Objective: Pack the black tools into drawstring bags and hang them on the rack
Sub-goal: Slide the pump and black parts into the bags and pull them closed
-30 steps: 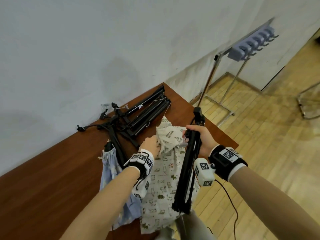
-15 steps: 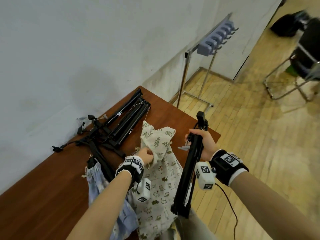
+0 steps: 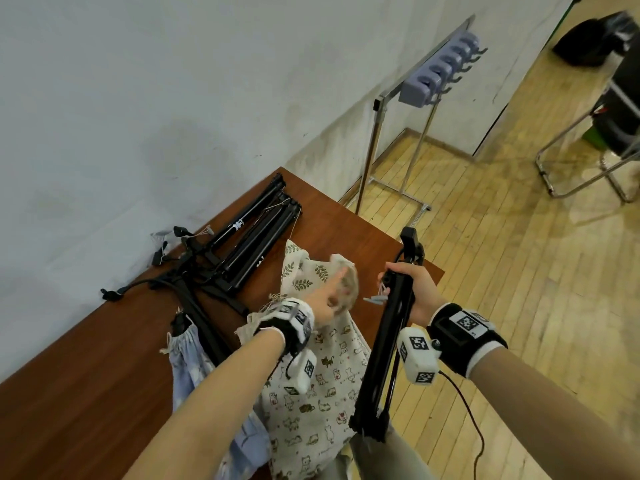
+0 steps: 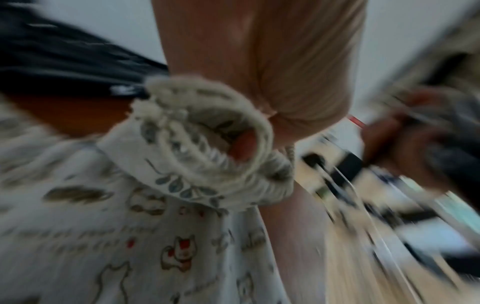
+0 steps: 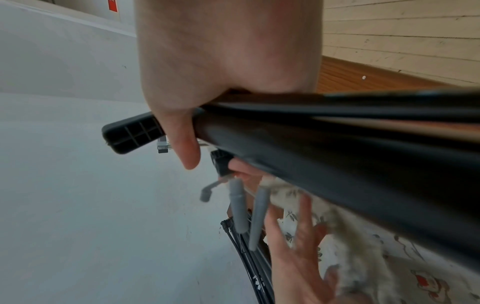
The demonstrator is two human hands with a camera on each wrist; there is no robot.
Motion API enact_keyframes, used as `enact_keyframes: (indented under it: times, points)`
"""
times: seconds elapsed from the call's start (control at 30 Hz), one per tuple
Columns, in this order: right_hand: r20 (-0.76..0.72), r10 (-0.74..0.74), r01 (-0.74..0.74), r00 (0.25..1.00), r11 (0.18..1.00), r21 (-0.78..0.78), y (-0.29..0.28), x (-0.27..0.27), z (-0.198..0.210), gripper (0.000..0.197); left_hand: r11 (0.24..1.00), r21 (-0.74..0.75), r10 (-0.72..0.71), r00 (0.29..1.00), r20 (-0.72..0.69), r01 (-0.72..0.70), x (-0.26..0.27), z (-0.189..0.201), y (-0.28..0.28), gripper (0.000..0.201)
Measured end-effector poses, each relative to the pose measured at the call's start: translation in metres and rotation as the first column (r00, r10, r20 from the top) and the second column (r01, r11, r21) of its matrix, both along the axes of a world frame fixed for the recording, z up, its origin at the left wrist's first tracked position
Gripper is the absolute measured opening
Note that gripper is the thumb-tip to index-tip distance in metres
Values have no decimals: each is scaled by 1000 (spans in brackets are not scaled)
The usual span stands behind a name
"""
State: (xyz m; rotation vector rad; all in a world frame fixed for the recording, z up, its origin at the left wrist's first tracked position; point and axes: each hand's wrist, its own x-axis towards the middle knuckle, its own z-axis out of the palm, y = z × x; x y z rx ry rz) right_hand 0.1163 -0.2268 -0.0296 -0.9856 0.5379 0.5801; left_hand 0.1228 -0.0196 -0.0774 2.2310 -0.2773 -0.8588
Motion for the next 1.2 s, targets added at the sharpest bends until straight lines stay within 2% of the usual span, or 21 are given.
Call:
enact_keyframes:
  times: [0.03, 0.1, 0.17, 0.2, 0.27, 0.33, 0.37, 0.4, 0.47, 0.53, 0.6, 0.67, 0.73, 0.83, 0.93, 1.0, 1.07, 1.13, 1.2]
  points:
    - [5, 2, -2, 1000, 1000, -15, -2, 1, -1, 20, 996, -12, -89, 996, -11, 89, -6, 2, -11, 92]
    - [-2, 7, -7, 1000, 1000, -27, -7, 2, -1, 20, 984, -52, -173, 981, -92, 168, -16, -3, -28, 97]
    - [-17, 10, -11, 1000, 999, -32, -11, 1, -1, 22, 993, -51, -110, 987, -118, 104, -20, -7, -30, 100]
    - [-23, 5, -6, 1000, 999, -36, -14, 0, -1, 22, 999, -25, -26, 997, -77, 24, -20, -7, -26, 94]
    - [-35, -13, 12, 999, 999, -39, -18, -2, -2, 16, 990, 55, 122, 990, 69, -126, -16, -6, -16, 63]
    - [-39, -1, 0, 999, 999, -35, -19, -6, -4, 15, 961, 165, 192, 964, 183, -223, -16, -7, -3, 22]
    - [-39, 19, -20, 999, 999, -29, -16, -9, -3, 14, 945, 220, 197, 959, 202, -241, -17, -7, 4, 9]
    - [-32, 51, -51, 998, 999, -15, -12, -12, -2, 12, 933, 246, 213, 955, 205, -261, -19, -8, 10, 4]
    - [13, 165, -165, 986, 986, 31, 1, -21, 2, 10, 926, 183, 299, 937, 180, -330, -21, -13, 16, 8]
    - [77, 335, -338, 939, 941, 26, 18, -29, 5, 16, 912, 14, 402, 900, 167, -410, -25, -9, 17, 11]
    - [76, 471, -470, 879, 882, -22, 32, -37, 3, 15, 886, -120, 464, 866, 189, -448, -26, 2, 18, 11]
    - [38, 553, -549, 832, 831, -86, 44, -42, -1, 16, 887, -187, 455, 868, 198, -422, -23, 17, 23, 11]
    - [-17, 570, -565, 821, 809, -162, 55, -46, -4, 20, 897, -227, 422, 890, 175, -380, -19, 32, 28, 14]
    - [-58, 553, -544, 831, 785, -296, 67, -53, -7, 27, 896, -238, 418, 893, 165, -375, -17, 53, 36, 14]
    - [-56, 603, -586, 796, 743, -324, 77, -60, -3, 28, 910, -239, 382, 909, 168, -339, -18, 64, 40, 8]
    - [-81, 662, -648, 745, 689, -325, 82, -63, 4, 21, 913, -228, 375, 915, 148, -337, -21, 69, 41, 5]
    - [-118, 741, -732, 661, 602, -320, 87, -66, 9, 9, 916, -229, 370, 914, 165, -330, -24, 73, 43, 5]
    - [-134, 798, -788, 587, 526, -319, 90, -68, 7, 11, 924, -219, 360, 904, 229, -312, -25, 77, 48, 8]
    - [-125, 820, -808, 558, 502, -309, 94, -73, 3, 7, 928, -179, 369, 879, 301, -328, -25, 79, 53, 13]
